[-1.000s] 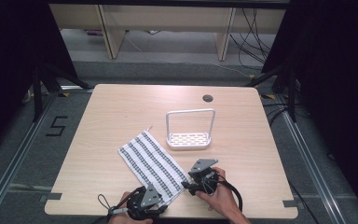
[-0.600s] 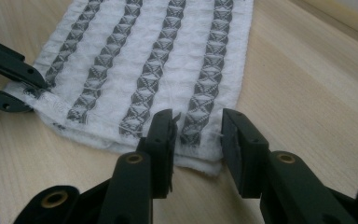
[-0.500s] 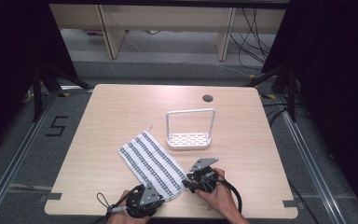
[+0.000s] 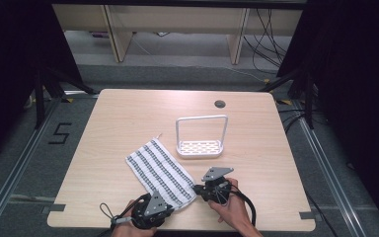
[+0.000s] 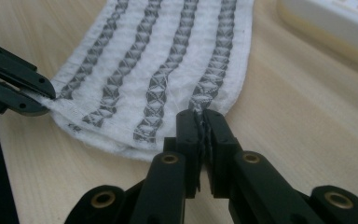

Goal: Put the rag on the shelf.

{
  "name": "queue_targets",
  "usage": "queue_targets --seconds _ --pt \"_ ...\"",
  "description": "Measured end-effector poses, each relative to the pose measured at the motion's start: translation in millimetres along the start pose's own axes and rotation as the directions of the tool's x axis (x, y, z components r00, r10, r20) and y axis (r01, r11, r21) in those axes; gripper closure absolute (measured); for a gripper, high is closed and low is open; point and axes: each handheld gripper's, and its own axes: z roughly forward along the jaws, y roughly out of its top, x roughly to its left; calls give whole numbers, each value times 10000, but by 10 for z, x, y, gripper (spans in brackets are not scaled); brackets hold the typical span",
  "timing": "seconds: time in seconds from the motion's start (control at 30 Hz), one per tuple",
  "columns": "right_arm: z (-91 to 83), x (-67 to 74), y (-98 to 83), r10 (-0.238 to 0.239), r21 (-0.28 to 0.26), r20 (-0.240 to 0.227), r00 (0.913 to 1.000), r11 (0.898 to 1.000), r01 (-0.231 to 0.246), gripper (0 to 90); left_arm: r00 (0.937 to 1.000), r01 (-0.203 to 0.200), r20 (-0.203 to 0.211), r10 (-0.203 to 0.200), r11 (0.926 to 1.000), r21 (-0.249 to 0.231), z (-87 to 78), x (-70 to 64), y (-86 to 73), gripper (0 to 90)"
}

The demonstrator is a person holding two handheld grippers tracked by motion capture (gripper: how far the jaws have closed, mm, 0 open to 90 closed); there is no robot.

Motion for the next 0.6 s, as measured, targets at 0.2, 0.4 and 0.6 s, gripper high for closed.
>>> queue_targets --seconds 0.2,0.4,0.6 --pt "-144 46 114 -162 -656 -57 9999 9977 158 864 9994 341 4 -341 9985 -433 -103 27 57 841" --pt "-227 72 221 -231 -1112 -111 9997 9936 217 866 9995 309 -1 -310 9965 -772 -265 91 135 844" --pt "-304 102 325 -309 -1412 -210 9993 9896 276 866 10000 67 3 -67 9953 -966 -392 140 218 849"
